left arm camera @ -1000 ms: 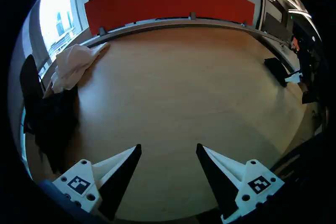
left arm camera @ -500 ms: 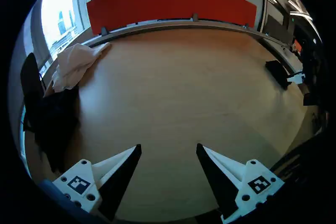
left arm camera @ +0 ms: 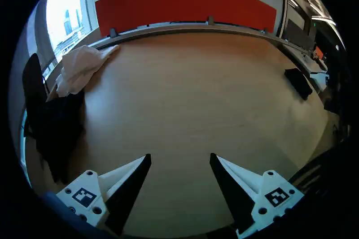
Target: Fold towel
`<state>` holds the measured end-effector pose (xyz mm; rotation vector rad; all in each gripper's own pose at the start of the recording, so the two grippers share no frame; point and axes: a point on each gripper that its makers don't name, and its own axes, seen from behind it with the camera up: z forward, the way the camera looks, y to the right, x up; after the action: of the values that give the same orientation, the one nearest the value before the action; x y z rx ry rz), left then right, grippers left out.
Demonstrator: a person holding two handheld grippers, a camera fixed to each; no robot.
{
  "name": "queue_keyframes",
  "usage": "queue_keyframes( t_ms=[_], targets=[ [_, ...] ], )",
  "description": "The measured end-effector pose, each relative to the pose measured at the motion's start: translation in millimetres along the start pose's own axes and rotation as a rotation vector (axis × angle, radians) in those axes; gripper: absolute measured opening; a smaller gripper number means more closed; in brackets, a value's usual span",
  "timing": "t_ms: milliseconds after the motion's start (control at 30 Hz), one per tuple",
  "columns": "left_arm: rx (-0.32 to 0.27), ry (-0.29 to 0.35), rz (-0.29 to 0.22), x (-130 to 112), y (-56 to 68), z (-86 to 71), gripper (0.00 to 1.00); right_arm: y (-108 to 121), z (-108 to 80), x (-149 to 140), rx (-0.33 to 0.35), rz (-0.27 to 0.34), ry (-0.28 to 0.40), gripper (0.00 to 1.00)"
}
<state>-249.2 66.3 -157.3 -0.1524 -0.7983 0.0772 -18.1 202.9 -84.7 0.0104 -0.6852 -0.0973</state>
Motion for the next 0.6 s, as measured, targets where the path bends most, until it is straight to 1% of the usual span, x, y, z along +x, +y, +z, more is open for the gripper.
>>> queue_keyframes(
  t_ms=[200,367,600],
  targets=[
    [0.0,0.0,-0.003,1.1,0.6,0.4,0.97,-5.4,-12.1,33.5,-0.028,-0.011,0.116,1.0],
    [0.001,0.0,-0.007,1.4,0.8,0.9,0.97,-8.4,-21.1,64.5,-0.058,-0.007,0.212,1.0],
    [-0.001,0.008,-0.009,4.0,1.2,0.7,0.97,-14.1,-36.9,113.5,-0.083,-0.003,0.37,1.0]
  ],
)
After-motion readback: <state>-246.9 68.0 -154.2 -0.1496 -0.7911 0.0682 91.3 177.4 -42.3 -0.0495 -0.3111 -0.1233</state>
